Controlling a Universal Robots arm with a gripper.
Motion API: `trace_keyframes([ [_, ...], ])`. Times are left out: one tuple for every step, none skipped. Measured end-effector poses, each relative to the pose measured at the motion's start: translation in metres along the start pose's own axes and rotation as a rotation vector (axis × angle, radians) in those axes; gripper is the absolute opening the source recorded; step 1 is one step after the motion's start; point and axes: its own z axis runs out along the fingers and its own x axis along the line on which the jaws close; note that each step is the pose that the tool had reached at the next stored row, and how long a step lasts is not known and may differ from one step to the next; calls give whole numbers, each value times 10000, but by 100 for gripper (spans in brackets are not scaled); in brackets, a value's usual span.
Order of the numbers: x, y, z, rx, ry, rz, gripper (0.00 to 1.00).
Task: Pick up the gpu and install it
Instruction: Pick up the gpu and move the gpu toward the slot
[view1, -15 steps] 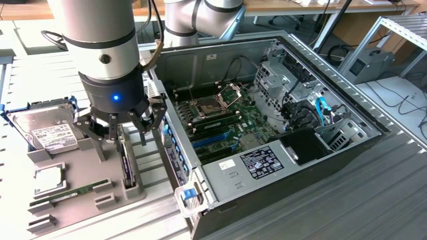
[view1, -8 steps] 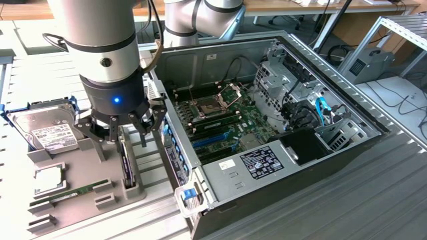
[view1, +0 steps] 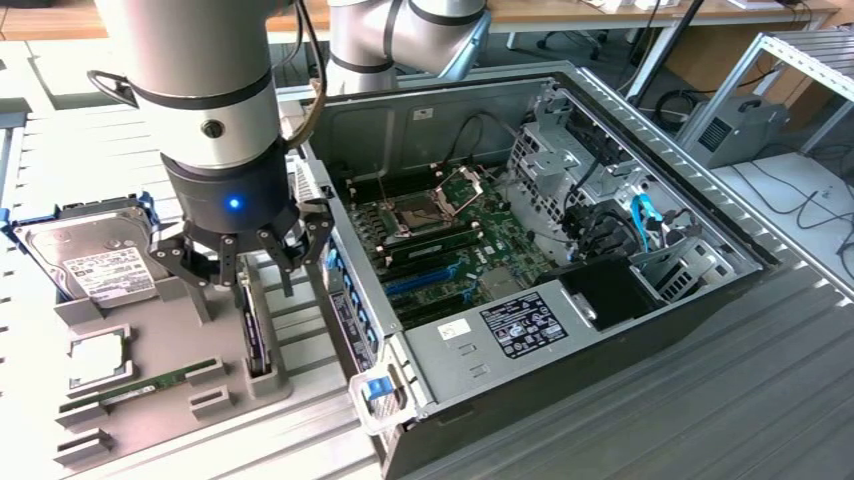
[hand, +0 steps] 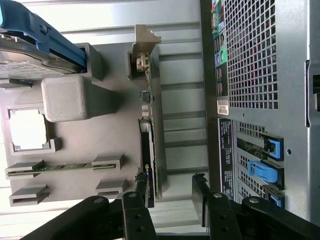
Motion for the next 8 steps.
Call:
trace_keyframes([
  [0,0,5,8,-1,0,48],
  [0,0,8,13,-1,0,48],
  [0,0,11,18,-2,0,48],
  [0,0,14,25,-1,0,48],
  [0,0,17,30,-2,-1,48],
  [0,0,21,35,-3,-1,48],
  [1,1,23,39,-3,-1,48],
  [1,1,26,45,-3,-1,48],
])
